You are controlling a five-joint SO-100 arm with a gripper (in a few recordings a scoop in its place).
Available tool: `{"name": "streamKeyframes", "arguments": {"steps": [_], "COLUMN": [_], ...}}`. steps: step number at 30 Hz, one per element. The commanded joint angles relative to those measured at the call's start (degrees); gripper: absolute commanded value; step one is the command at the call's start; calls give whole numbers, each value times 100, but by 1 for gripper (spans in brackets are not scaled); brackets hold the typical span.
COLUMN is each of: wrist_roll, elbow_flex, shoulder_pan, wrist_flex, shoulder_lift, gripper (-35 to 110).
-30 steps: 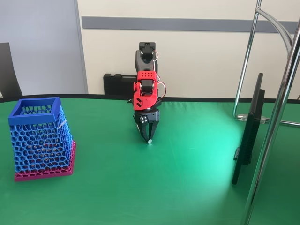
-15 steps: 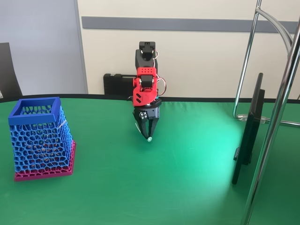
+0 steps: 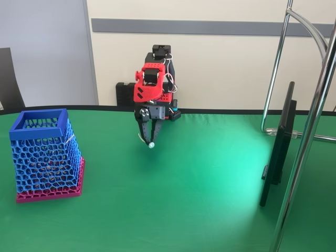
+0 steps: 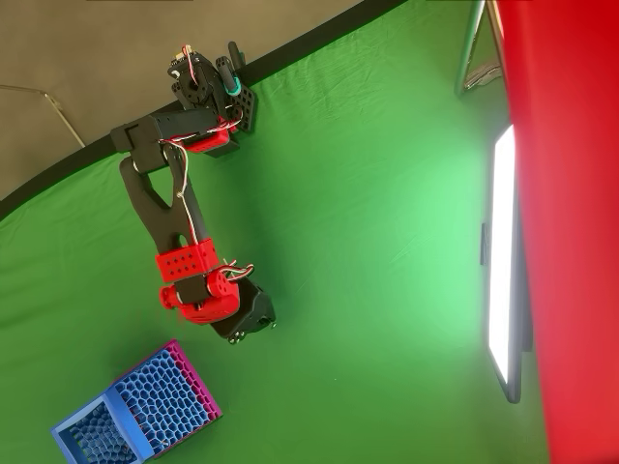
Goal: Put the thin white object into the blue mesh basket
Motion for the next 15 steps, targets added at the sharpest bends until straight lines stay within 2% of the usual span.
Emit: {"name": "streamKeyframes", "arguments": {"steps": [1,15], "wrist_roll": [-149,-782], "elbow_flex": [-422,-1617], "shoulder_pan": [202,835], "wrist_flex": [62,62], "shoulder_lift": [378,571], "gripper": [4,4]}}
